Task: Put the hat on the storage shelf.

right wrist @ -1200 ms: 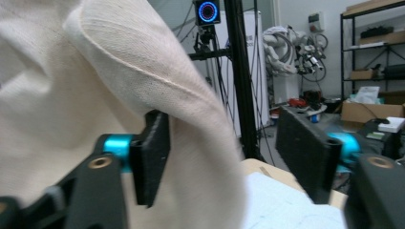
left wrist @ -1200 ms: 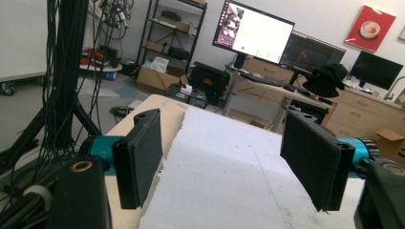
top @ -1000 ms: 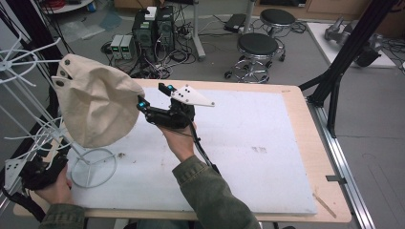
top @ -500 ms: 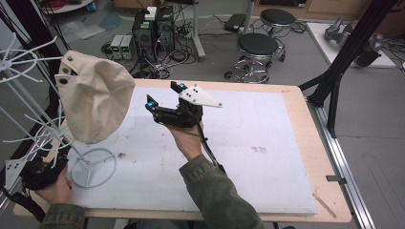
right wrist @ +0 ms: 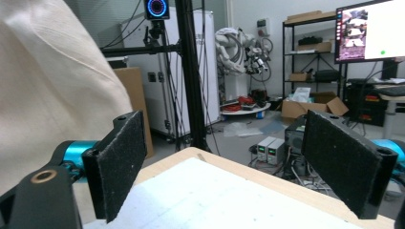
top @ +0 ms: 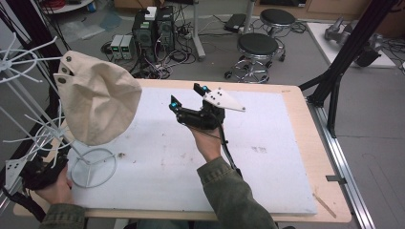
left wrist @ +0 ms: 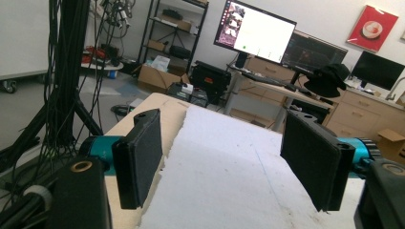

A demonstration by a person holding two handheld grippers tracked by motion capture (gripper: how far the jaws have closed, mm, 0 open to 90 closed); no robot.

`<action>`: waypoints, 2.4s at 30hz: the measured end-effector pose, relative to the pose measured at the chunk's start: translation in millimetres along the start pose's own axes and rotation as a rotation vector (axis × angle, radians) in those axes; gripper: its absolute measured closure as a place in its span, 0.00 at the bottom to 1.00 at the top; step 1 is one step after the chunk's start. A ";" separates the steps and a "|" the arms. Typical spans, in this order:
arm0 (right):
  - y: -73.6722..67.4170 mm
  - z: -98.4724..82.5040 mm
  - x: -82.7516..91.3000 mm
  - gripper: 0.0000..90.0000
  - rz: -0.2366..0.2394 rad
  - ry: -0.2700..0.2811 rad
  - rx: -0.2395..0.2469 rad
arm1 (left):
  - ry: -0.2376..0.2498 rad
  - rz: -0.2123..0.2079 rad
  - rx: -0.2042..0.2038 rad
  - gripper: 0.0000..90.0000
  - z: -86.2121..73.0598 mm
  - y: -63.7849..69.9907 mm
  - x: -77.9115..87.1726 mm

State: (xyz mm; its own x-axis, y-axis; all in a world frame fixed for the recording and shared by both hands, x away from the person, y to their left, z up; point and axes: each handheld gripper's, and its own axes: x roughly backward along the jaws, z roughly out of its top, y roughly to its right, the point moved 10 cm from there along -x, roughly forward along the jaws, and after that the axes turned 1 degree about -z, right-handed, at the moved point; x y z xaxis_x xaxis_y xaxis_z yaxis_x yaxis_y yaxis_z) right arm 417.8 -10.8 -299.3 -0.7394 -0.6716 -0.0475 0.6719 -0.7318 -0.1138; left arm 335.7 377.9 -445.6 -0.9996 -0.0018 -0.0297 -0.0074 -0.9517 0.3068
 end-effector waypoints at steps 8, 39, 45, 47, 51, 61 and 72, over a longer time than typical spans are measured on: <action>17.0 -5.6 20.5 0.16 -0.028 -0.026 0.005 | 0.002 0.003 -0.001 0.34 0.6 0.5 0.8; 117.4 -70.6 159.6 0.12 -0.306 -0.050 -0.055 | 0.001 0.000 0.000 0.34 0.4 4.2 2.7; 125.3 -78.1 174.3 0.12 -0.325 -0.061 -0.050 | 0.006 0.003 0.006 0.34 0.9 4.1 3.1; 127.3 -81.0 179.2 0.12 -0.320 -0.080 -0.064 | 0.002 0.002 0.003 0.34 0.5 4.1 3.6; 133.3 -84.1 191.8 0.12 -0.340 -0.085 -0.032 | 0.000 0.002 -0.002 0.34 0.2 4.5 3.9; 151.0 -94.6 225.0 0.12 -0.409 -0.114 -0.019 | 0.003 0.006 0.000 0.34 0.8 3.2 4.1; 172.0 -104.5 252.1 0.12 -0.624 -0.100 0.011 | -0.003 0.004 -0.004 0.34 -0.4 4.0 4.0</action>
State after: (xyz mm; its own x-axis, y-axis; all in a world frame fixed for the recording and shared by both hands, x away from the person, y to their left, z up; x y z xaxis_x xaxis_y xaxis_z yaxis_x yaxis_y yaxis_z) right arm 342.6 -293.8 -434.6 -0.9851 -0.1253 0.1178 0.1164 -0.9900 -0.0802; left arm 331.7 374.0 -444.8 -0.9997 -0.0053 -0.0258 -0.0028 -0.9529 0.3033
